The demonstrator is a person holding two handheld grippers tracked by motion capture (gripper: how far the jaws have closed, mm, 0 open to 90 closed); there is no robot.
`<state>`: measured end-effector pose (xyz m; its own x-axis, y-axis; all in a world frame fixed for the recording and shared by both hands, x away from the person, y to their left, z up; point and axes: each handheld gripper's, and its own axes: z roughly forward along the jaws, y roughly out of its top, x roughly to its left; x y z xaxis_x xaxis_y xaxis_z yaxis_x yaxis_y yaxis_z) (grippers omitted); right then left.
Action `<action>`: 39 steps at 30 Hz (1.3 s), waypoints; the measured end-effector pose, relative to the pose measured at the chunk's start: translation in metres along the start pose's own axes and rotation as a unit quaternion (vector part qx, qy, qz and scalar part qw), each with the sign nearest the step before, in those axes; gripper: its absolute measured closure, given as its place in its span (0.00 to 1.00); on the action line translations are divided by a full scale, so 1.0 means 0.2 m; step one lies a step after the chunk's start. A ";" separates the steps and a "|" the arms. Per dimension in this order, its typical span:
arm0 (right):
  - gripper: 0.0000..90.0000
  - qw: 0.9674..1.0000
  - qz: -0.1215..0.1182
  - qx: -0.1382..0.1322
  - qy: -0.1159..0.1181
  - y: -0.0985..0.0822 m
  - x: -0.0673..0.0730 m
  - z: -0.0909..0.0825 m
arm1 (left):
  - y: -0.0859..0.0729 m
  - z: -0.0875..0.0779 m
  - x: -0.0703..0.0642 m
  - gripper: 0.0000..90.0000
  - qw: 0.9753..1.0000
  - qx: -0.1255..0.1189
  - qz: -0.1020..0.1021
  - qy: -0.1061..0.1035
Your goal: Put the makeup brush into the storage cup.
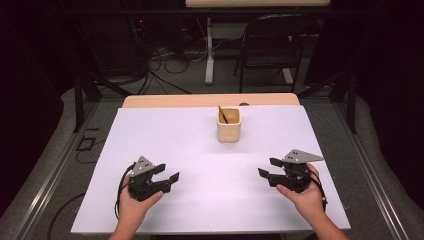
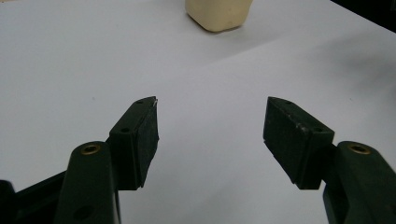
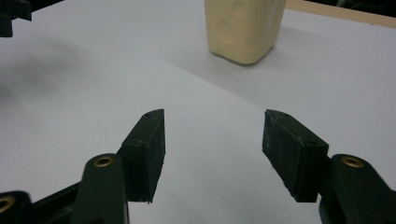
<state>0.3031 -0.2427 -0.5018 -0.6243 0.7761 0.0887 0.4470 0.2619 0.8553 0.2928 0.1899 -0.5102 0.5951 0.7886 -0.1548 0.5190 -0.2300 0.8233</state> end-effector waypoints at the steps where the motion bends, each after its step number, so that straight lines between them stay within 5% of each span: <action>1: 0.44 1.000 -0.001 0.004 0.001 -0.01 0.00 0.00 | 0.00 0.00 0.00 0.40 1.000 -0.001 0.001 0.000; 11: 0.44 1.000 -0.003 0.009 -0.003 -0.10 0.00 0.01 | -0.03 0.00 0.00 0.40 1.000 0.001 0.002 0.001; 39: 0.44 0.999 -0.029 0.011 0.008 -0.17 0.04 0.01 | -0.07 0.01 0.03 0.40 1.000 0.007 -0.005 0.005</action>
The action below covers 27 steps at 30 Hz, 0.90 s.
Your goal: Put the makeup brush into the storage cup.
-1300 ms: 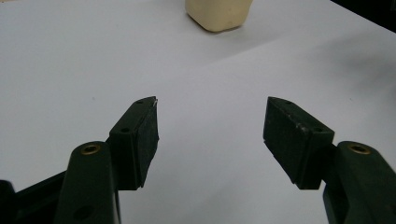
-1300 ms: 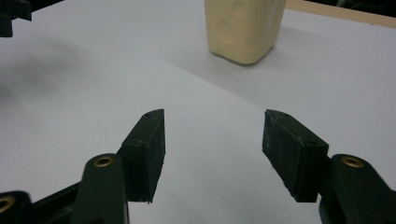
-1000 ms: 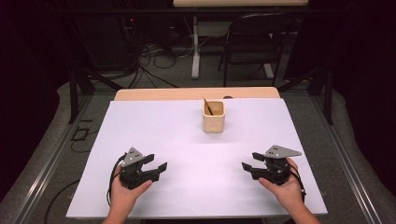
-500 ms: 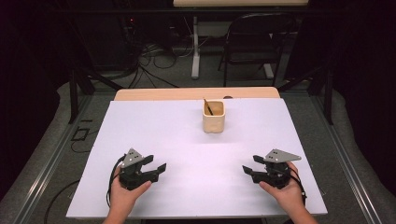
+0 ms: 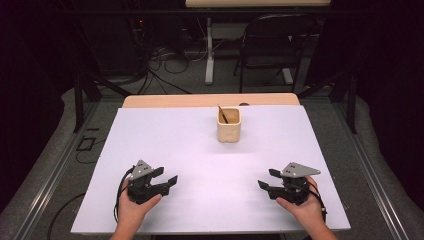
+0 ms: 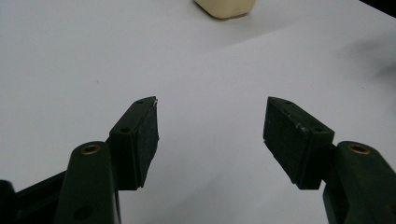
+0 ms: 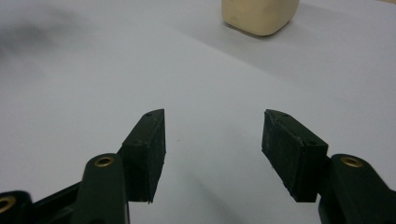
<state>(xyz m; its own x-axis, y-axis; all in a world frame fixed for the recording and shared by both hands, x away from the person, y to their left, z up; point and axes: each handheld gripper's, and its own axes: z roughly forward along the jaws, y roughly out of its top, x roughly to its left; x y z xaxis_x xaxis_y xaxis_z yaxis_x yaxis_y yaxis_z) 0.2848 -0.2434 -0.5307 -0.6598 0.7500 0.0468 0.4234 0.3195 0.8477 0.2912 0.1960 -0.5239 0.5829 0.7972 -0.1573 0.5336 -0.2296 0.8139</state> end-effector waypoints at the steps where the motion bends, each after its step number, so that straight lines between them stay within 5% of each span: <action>1: 0.44 1.000 -0.001 0.002 0.000 0.00 0.00 0.00 | 0.00 0.00 0.00 0.40 1.000 0.000 -0.001 0.000; 27: 0.44 1.000 0.012 0.013 0.012 -0.02 0.00 0.03 | -0.01 0.02 0.01 0.40 1.000 0.006 -0.002 -0.001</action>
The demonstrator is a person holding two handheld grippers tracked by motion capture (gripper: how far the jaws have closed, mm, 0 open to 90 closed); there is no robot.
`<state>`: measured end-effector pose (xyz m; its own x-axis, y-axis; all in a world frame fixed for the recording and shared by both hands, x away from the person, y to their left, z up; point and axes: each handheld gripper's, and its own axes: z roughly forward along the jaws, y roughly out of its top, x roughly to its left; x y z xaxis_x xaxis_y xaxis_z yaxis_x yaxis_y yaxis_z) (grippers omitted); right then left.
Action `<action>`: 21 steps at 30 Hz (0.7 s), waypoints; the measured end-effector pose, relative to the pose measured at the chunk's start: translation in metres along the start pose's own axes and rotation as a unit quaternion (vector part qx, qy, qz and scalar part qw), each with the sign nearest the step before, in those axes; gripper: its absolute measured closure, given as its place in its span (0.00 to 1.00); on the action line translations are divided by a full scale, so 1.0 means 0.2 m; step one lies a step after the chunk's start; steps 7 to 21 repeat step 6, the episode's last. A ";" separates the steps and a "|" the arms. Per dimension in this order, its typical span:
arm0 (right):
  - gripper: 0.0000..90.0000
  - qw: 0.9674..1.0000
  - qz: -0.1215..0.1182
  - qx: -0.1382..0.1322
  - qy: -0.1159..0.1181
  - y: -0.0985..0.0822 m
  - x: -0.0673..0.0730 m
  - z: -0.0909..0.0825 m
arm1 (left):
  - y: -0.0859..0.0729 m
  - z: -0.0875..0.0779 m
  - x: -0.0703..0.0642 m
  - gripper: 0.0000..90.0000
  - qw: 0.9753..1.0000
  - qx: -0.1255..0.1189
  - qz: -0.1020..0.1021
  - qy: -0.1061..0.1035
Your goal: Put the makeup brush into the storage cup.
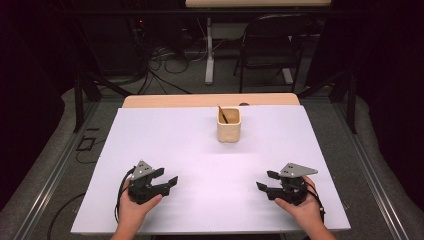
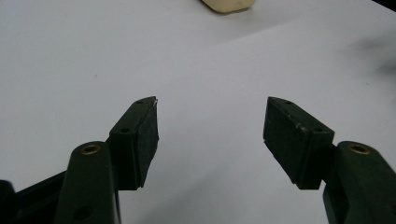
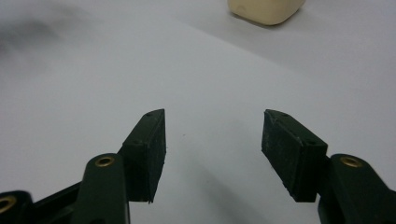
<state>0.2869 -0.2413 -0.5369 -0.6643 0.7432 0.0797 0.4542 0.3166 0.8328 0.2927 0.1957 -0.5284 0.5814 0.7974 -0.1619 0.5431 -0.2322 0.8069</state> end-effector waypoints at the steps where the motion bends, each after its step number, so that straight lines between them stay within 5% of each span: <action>1: 0.44 1.000 0.001 -0.001 0.001 0.00 0.00 0.00 | 0.00 0.00 0.00 0.40 1.000 0.001 0.001 0.000; 21: 0.44 1.000 0.002 0.001 0.001 0.00 0.00 0.00 | 0.00 0.00 0.00 0.40 1.000 0.002 -0.002 0.001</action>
